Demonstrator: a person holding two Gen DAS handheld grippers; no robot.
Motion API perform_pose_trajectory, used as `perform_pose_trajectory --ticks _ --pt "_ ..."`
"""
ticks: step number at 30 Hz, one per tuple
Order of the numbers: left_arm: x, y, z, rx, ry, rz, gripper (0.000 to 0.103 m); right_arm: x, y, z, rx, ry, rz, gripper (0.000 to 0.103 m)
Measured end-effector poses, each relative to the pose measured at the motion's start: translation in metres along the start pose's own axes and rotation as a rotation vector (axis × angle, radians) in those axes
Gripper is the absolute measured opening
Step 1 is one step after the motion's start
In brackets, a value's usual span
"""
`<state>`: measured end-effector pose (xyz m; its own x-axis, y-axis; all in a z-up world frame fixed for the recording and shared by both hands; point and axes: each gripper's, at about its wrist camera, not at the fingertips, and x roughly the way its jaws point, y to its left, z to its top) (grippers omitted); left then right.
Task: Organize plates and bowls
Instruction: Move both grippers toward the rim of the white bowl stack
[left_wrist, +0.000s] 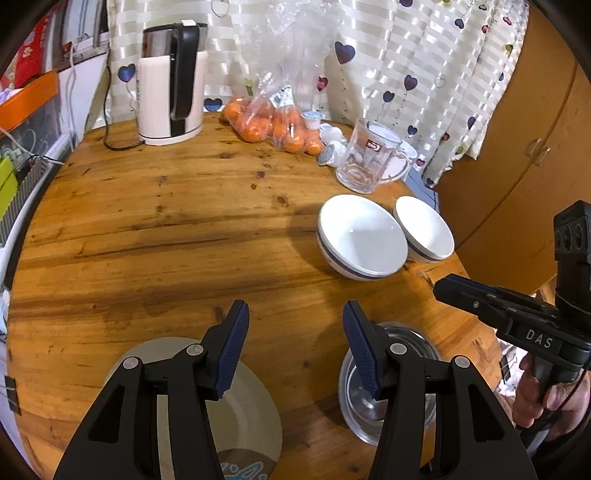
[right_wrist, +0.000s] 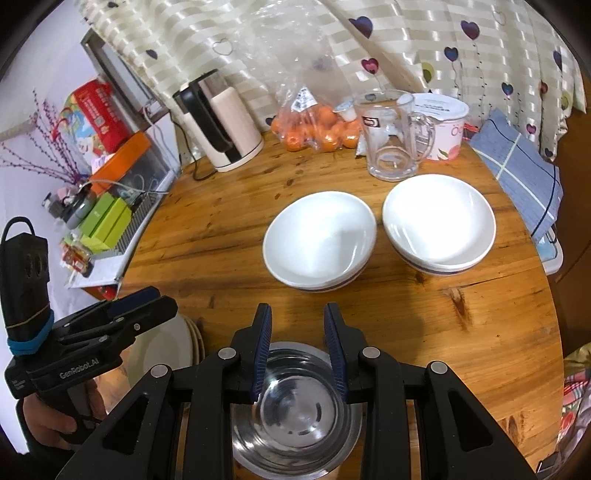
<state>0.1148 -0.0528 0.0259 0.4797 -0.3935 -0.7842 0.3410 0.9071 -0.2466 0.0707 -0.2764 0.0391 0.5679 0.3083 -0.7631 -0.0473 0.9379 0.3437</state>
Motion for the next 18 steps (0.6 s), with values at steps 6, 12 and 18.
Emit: perform_pose_trajectory --ticks 6,12,18 --pt "0.005 -0.011 0.006 0.039 0.003 0.007 0.054 0.005 -0.009 0.003 0.031 0.01 -0.005 0.029" --pt "0.012 -0.014 0.013 0.039 0.011 0.0 0.054 0.007 -0.011 0.005 0.033 0.013 -0.004 0.029" --pt "0.024 -0.013 0.02 0.023 0.036 -0.008 0.054 0.014 -0.02 0.012 0.053 0.015 -0.007 0.029"
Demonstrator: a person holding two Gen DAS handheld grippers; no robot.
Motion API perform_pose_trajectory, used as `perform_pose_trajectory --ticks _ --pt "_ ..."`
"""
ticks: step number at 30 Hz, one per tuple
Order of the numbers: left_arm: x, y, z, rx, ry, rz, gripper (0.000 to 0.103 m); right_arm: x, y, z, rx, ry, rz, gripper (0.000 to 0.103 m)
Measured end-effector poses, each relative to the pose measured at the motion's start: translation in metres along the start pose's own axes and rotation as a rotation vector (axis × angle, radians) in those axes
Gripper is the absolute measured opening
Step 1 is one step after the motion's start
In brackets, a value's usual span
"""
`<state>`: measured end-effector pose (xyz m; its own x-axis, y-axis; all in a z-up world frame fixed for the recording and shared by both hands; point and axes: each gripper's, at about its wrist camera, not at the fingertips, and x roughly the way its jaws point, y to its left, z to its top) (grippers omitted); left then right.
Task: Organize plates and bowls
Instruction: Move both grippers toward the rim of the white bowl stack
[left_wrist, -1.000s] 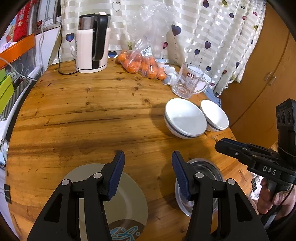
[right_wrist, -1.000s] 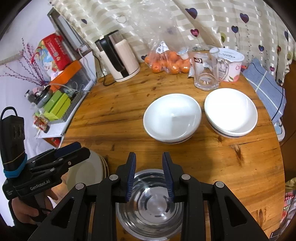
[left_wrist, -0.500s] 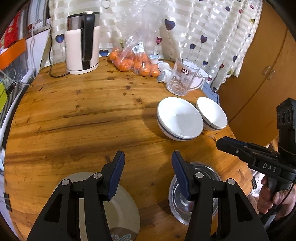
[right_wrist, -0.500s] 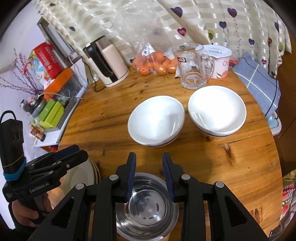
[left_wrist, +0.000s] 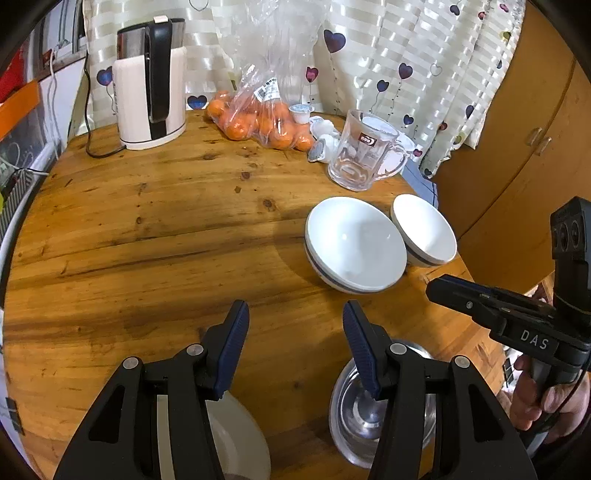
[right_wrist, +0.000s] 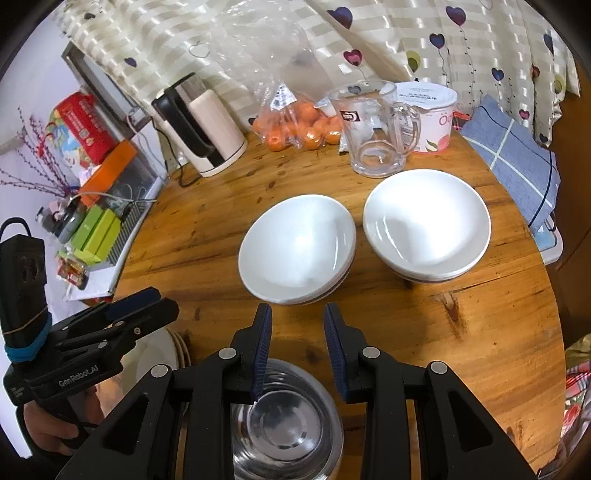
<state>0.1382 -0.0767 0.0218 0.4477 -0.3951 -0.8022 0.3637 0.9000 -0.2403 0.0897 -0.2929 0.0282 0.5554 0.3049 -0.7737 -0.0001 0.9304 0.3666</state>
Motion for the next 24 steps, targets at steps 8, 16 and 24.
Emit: perform_pose_trajectory --ticks 8,16,24 --pt "0.02 -0.003 0.017 -0.018 0.016 -0.037 0.054 0.011 -0.016 0.009 0.043 0.005 -0.009 0.029" --pt "0.046 -0.003 0.031 -0.046 0.044 -0.062 0.054 0.025 -0.029 0.017 0.079 0.019 -0.001 0.027" --pt "0.068 -0.008 0.04 -0.043 0.065 -0.064 0.048 0.041 -0.038 0.023 0.103 0.039 0.009 0.024"
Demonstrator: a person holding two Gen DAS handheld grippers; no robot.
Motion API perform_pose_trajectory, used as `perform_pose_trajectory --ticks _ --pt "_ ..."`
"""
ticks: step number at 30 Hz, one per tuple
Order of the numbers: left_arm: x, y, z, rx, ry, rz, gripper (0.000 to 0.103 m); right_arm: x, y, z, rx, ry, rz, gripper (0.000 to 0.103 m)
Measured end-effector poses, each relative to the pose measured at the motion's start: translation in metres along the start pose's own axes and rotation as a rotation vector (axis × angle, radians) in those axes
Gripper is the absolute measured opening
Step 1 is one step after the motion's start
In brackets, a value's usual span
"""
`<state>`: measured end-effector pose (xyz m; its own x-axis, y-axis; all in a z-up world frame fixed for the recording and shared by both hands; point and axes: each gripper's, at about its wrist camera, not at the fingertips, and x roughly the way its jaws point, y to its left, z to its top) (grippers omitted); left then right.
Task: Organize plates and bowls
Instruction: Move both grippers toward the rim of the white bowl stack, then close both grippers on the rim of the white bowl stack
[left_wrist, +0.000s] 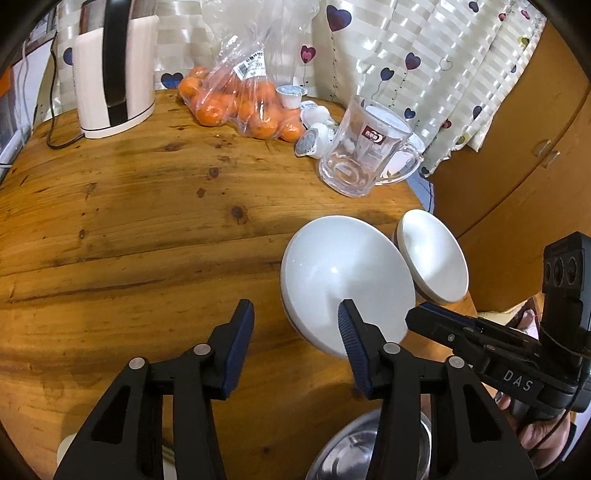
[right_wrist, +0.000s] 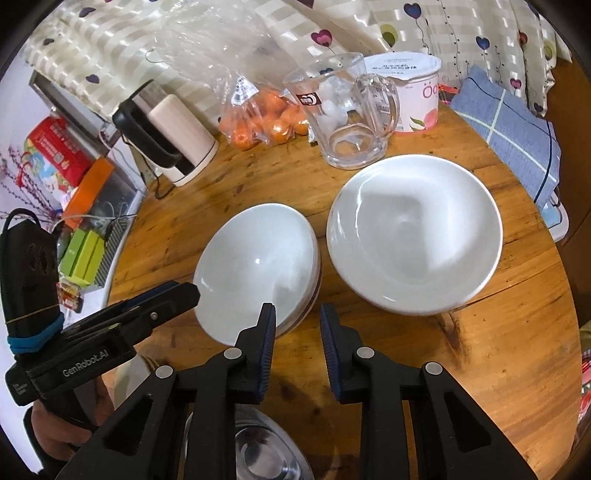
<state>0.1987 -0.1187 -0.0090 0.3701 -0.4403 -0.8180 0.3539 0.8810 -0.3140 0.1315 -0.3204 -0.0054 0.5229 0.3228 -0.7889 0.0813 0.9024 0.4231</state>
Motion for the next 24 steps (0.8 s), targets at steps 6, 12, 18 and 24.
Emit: perform_pose_trajectory --ticks 6,12,18,24 --pt "0.012 -0.001 0.004 0.0 0.018 -0.004 0.036 0.006 -0.004 0.006 0.015 0.001 0.003 0.022" --pt "0.019 0.0 0.004 0.0 0.032 -0.014 0.027 0.011 -0.004 0.008 0.016 0.008 0.011 0.019" --pt "0.02 -0.002 0.004 0.006 0.032 -0.011 0.026 0.013 -0.002 0.008 0.013 0.006 0.002 0.018" --pt "0.016 0.0 0.003 0.001 0.025 -0.007 0.026 0.012 0.003 0.007 0.0 0.007 -0.002 0.018"
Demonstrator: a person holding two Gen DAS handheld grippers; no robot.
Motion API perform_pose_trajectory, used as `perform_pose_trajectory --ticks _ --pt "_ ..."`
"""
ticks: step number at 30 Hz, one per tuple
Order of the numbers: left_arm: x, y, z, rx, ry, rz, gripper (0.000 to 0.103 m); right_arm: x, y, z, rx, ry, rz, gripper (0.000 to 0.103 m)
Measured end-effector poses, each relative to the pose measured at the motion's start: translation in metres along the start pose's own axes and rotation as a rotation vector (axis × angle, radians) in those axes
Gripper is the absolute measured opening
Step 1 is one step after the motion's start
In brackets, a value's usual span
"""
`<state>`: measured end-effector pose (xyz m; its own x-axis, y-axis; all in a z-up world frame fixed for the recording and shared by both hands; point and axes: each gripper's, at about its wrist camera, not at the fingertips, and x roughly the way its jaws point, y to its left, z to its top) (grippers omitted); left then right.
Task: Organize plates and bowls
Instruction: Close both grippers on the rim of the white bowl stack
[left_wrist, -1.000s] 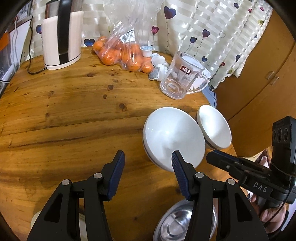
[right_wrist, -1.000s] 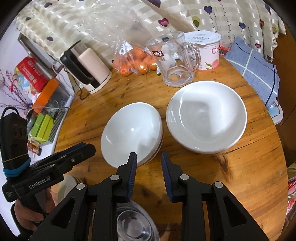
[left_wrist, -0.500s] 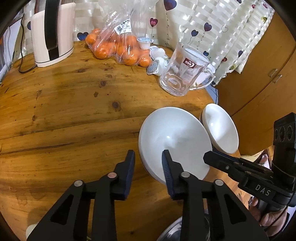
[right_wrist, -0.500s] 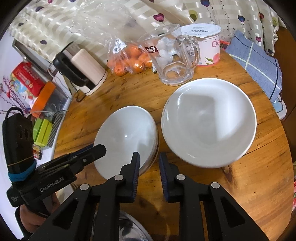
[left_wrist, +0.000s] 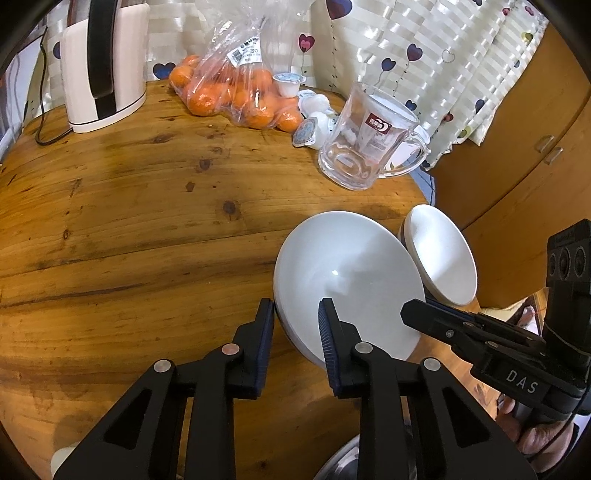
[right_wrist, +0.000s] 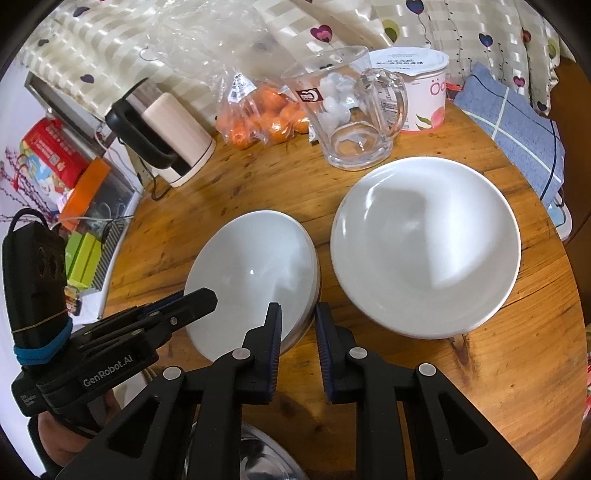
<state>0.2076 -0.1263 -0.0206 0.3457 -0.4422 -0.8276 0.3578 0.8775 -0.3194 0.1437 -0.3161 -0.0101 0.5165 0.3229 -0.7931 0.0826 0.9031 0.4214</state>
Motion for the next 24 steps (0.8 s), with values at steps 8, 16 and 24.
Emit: perform_pose_trajectory --ticks 8,16,24 --pt "-0.014 0.0 -0.005 0.001 -0.014 0.011 0.026 -0.01 0.012 -0.005 -0.02 -0.013 0.001 0.018" --pt "-0.035 -0.006 -0.013 0.012 -0.04 0.016 0.026 -0.027 0.023 -0.014 -0.038 -0.031 -0.002 0.018" --pt "-0.052 -0.014 -0.024 0.02 -0.055 0.017 0.026 -0.048 0.034 -0.024 -0.052 -0.059 0.001 0.018"
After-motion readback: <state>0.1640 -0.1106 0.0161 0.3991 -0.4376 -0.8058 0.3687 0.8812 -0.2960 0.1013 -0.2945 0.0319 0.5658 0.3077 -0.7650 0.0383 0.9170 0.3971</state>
